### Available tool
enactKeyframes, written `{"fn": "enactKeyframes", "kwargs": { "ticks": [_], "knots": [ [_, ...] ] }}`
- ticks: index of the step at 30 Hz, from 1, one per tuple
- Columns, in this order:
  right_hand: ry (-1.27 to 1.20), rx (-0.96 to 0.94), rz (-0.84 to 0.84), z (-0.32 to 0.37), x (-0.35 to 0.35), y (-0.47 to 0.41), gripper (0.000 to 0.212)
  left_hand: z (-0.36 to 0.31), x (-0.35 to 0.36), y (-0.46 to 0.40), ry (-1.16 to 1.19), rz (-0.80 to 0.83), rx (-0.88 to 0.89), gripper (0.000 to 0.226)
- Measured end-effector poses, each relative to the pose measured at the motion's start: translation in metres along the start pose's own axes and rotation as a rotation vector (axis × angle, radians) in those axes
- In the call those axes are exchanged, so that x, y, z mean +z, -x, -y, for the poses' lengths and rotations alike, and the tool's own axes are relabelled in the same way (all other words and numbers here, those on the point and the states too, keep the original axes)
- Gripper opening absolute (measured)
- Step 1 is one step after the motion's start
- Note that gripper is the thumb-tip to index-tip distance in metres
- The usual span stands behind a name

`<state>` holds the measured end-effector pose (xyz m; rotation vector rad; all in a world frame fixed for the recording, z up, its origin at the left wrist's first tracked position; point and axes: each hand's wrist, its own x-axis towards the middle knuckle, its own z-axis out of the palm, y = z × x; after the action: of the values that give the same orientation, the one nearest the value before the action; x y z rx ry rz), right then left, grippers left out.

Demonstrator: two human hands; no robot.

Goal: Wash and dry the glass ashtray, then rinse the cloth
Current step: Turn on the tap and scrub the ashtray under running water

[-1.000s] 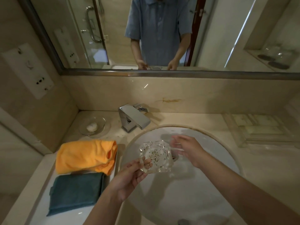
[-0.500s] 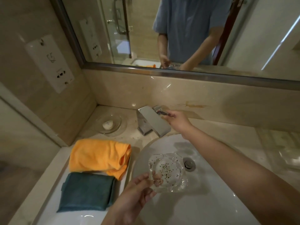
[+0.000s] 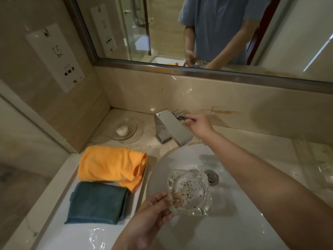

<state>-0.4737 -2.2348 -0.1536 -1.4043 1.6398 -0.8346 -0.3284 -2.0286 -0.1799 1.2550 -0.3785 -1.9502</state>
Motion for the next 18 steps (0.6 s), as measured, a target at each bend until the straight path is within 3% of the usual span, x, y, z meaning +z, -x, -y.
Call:
{"fn": "enactKeyframes", "kwargs": {
  "ticks": [18],
  "knots": [
    [-0.044,0.045,0.054,-0.0045,-0.0031,-0.0079,0.029,0.0002,0.0055,-0.0085,0.005,0.001,-0.031,0.023]
  ]
}}
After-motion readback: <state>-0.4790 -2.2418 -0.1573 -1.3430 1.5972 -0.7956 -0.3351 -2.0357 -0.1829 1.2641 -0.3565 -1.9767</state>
